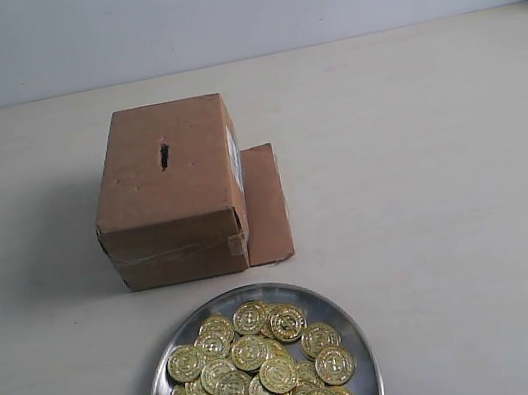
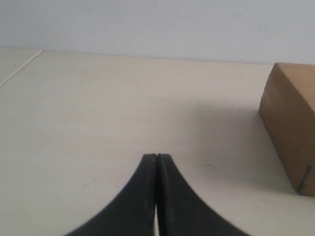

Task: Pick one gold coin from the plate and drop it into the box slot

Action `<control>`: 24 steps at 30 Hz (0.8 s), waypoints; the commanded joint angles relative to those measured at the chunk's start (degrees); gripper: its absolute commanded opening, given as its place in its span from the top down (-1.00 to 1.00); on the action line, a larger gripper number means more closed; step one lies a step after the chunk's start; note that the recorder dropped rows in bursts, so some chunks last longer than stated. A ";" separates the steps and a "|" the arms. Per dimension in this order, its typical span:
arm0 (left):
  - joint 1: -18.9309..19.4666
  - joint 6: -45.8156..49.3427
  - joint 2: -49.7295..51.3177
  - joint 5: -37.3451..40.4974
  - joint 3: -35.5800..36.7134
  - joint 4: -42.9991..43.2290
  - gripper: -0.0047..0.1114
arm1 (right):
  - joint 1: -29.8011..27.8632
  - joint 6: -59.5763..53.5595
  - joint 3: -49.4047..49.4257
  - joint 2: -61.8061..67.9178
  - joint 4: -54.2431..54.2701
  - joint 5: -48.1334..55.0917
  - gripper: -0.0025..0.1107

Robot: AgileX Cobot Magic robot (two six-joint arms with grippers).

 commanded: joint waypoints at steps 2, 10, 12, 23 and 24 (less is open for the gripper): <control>-0.54 8.45 -0.29 -1.09 0.06 -9.37 0.92 | -0.46 0.30 0.32 -0.37 0.61 -0.20 0.96; -2.36 9.58 -0.29 -0.33 0.06 -11.27 0.92 | -0.46 0.38 0.32 -0.37 0.86 -0.20 0.96; -2.36 9.58 -0.29 -0.33 0.06 -11.45 0.92 | -0.46 0.38 0.32 -0.37 0.86 -0.08 0.96; -2.36 10.68 -0.29 -0.06 0.06 -15.56 0.92 | -0.46 0.23 0.32 -0.37 2.46 0.51 0.96; -2.36 10.68 -0.29 -0.06 0.06 -15.56 0.92 | -0.46 0.23 0.32 -0.37 2.78 0.51 0.96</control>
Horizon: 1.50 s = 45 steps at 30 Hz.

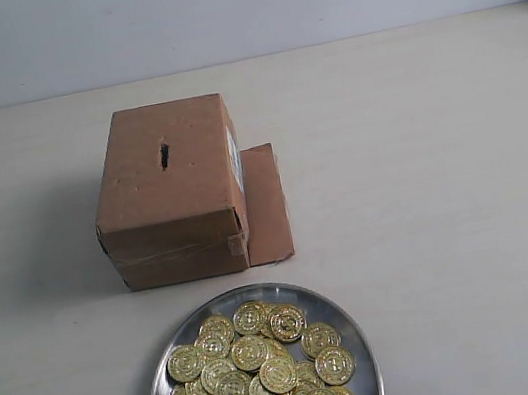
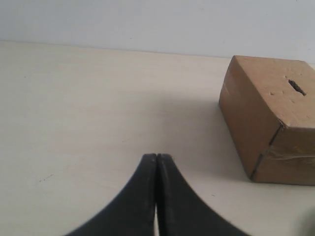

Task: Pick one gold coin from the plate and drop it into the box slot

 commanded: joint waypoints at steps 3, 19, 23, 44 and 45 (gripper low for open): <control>-0.43 0.42 -0.29 -0.52 -0.05 -0.72 0.92 | -0.46 -0.03 0.32 -0.37 0.85 0.18 0.96; -1.67 0.42 -0.29 -0.52 -0.05 -0.62 0.92 | 2.22 -0.03 0.32 -0.37 0.90 -0.46 0.96; -1.91 0.42 -0.29 -0.52 -0.05 -0.62 0.92 | 7.35 -0.03 0.32 -0.37 1.44 -0.46 0.96; -1.63 0.42 -0.29 -0.52 -0.05 -0.62 0.92 | 3.50 0.08 0.32 -0.37 0.87 -0.35 0.96; -1.63 0.42 -0.29 -0.52 -0.05 -0.62 0.92 | 3.50 0.08 0.32 -0.37 0.87 -0.35 0.96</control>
